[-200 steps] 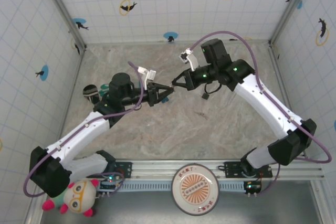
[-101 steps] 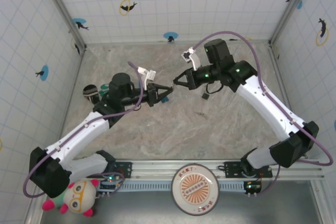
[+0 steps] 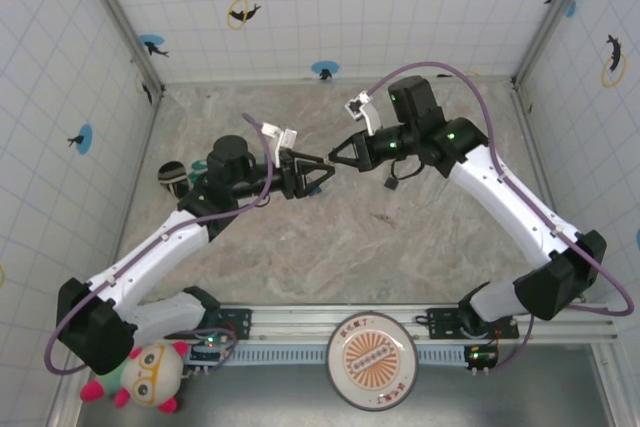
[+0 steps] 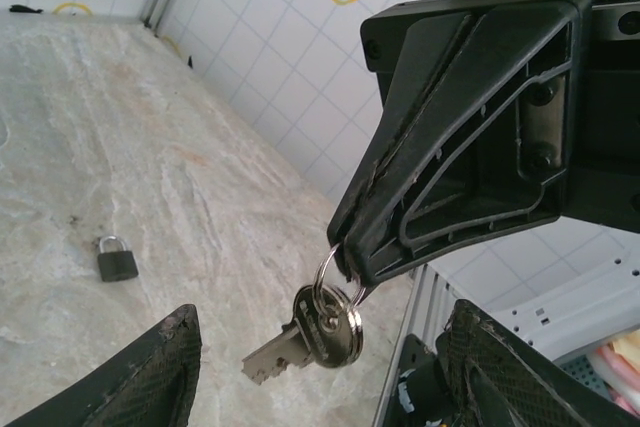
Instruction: Unlock with the key
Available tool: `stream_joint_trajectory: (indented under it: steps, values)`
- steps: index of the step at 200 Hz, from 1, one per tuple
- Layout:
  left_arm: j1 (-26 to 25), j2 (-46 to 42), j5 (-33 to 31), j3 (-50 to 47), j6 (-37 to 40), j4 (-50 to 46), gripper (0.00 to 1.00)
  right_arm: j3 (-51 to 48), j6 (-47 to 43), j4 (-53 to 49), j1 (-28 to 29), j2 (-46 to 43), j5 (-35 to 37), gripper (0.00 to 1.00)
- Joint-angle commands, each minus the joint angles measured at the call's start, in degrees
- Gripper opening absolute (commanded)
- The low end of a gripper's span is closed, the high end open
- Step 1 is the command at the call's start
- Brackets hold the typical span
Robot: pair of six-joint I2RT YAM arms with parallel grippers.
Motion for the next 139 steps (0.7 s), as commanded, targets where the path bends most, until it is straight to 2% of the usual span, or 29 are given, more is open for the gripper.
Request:
stream_joint_trajectory:
  steps: [1,15,34,53,117,139]
  values:
    - [-0.3,0.7,2.6,2.3,-0.8,3.2,0.62,-0.9,0.6,2.4,0.3,-2.0,-1.3,0.00]
    - [-0.3,0.9,3.1,2.2,-0.8,3.3,0.57,-0.9,0.7,2.6,0.3,-2.0,-1.5,0.00]
    - [-0.4,0.9,3.8,2.0,-0.8,3.4,0.43,-0.6,0.7,2.5,0.2,-2.0,-1.3,0.00]
    - [-0.3,0.7,3.7,1.8,-0.8,2.9,0.33,-0.6,0.6,2.4,-0.2,-2.1,-1.3,0.00]
    - [-0.4,-0.1,2.0,1.7,0.8,-0.6,0.15,-0.2,0.4,2.5,-0.5,-1.4,-2.0,0.00]
    - [-0.3,0.0,1.6,2.0,1.2,-1.6,0.11,-0.2,0.4,2.6,-0.5,-1.4,-2.0,0.00]
